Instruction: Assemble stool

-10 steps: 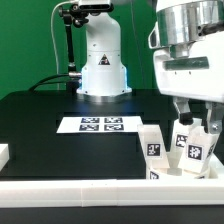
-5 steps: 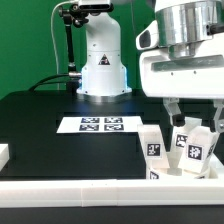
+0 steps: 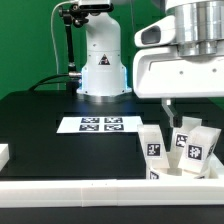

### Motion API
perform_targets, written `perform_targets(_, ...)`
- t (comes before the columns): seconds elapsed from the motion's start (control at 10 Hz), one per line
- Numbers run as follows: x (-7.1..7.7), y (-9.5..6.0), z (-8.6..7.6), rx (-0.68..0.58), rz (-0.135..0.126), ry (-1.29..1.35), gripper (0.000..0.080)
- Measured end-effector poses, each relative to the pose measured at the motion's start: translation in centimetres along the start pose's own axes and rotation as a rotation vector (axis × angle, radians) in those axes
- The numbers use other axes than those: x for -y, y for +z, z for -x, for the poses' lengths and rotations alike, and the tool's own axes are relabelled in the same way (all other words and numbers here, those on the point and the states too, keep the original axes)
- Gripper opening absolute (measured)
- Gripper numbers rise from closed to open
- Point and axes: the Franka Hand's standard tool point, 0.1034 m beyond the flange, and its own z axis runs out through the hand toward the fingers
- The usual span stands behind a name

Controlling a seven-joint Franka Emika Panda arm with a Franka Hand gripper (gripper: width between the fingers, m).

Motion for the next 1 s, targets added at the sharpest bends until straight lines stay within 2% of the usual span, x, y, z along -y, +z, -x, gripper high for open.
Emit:
perform_targets(0.6,-0.5,0.21,-0.13,-0.009,0.019,-0.428,0.0649)
perform_targets(1.0,-0.58,0.42,-0.17,-0.015,0.043,-0.769,0.0649)
